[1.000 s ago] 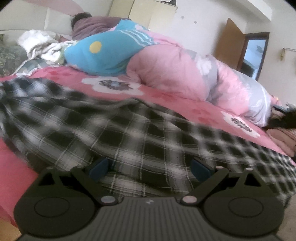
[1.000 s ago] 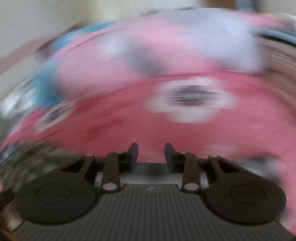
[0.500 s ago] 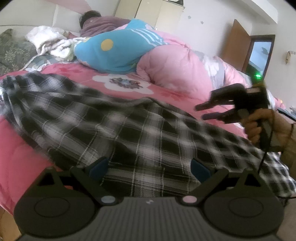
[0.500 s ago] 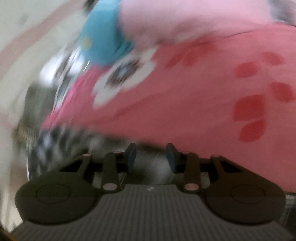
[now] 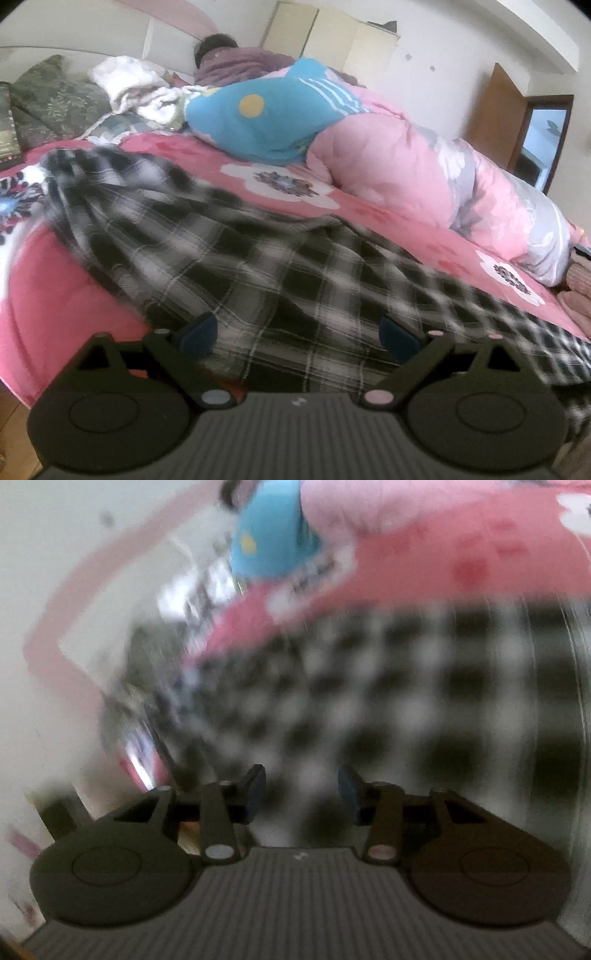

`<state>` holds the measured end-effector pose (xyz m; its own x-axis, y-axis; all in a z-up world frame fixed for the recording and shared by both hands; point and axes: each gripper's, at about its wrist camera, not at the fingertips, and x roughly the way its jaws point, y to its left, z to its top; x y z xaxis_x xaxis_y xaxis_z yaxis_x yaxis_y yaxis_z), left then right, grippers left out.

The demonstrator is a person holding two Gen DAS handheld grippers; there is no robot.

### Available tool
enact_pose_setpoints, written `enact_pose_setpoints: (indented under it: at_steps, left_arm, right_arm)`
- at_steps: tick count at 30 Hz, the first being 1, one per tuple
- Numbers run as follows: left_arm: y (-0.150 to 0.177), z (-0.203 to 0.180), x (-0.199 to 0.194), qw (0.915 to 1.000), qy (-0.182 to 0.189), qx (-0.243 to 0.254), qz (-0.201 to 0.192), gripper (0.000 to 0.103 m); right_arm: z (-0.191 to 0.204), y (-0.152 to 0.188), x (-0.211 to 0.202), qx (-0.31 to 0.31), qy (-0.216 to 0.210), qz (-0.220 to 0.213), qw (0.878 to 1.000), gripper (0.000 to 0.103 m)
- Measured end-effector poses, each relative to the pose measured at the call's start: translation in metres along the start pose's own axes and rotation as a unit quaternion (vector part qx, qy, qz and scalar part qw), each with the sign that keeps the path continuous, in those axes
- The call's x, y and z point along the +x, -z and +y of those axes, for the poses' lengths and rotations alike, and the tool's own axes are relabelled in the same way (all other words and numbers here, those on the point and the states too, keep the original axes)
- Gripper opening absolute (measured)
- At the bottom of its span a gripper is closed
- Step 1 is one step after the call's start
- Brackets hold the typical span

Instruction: Fold clothes

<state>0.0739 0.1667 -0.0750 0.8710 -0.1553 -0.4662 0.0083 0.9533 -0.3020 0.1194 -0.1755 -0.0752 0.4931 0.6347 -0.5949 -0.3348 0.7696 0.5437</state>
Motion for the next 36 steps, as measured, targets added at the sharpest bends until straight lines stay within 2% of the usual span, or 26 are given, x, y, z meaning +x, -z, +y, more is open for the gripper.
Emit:
enact_pose_setpoints:
  at_steps: [2,4,10,11,14,16,18,23,26,30,34,36]
  left_arm:
    - [0.002,0.003,-0.003,1.0,-0.005,-0.001,-0.005,0.095]
    - [0.003,0.006,-0.006,0.9999,-0.001,-0.009,-0.009,0.095]
    - [0.006,0.014,-0.016,0.9993,-0.004,-0.022,-0.03,0.095]
    - [0.006,0.016,-0.017,0.999,-0.006,-0.026,-0.035,0.095]
    - [0.005,0.028,-0.027,0.997,-0.017,-0.051,-0.057,0.095]
    - [0.001,0.041,-0.036,0.9932,-0.025,-0.081,-0.079,0.095]
    - [-0.007,0.054,-0.043,0.988,-0.039,-0.111,-0.1,0.095]
    - [-0.047,0.088,-0.038,0.9745,-0.087,-0.171,-0.117,0.095]
    - [-0.076,0.119,-0.022,0.9639,-0.122,-0.199,-0.128,0.096]
    - [-0.097,0.157,0.011,0.9565,-0.16,-0.222,-0.1,0.095]
    - [-0.092,0.178,0.025,0.9536,-0.153,-0.238,-0.103,0.095]
    - [-0.089,0.189,0.031,0.9477,-0.139,-0.271,-0.094,0.086]
  right_arm:
    - [0.01,0.029,-0.016,-0.037,0.02,-0.036,0.998,0.043]
    - [0.027,0.042,-0.032,-0.063,0.043,-0.044,0.996,0.044]
    - [0.064,0.045,-0.043,-0.126,0.048,-0.084,0.987,0.045]
    - [0.067,0.048,-0.035,-0.142,0.053,-0.085,0.985,0.045]
    - [0.073,0.06,-0.001,-0.193,0.078,-0.054,0.977,0.045]
    - [0.078,0.07,0.013,-0.222,0.096,-0.037,0.97,0.045]
    - [0.084,0.073,0.008,-0.239,0.083,-0.043,0.967,0.046]
    - [0.086,0.05,-0.004,-0.213,0.058,-0.083,0.972,0.046]
    - [0.084,0.033,-0.005,-0.184,0.033,-0.102,0.977,0.047]
    - [0.089,0.008,0.016,-0.176,0.014,-0.105,0.979,0.051]
    - [0.097,-0.017,0.043,-0.187,0.018,-0.116,0.975,0.057]
    - [0.101,-0.03,0.061,-0.187,0.016,-0.118,0.975,0.058]
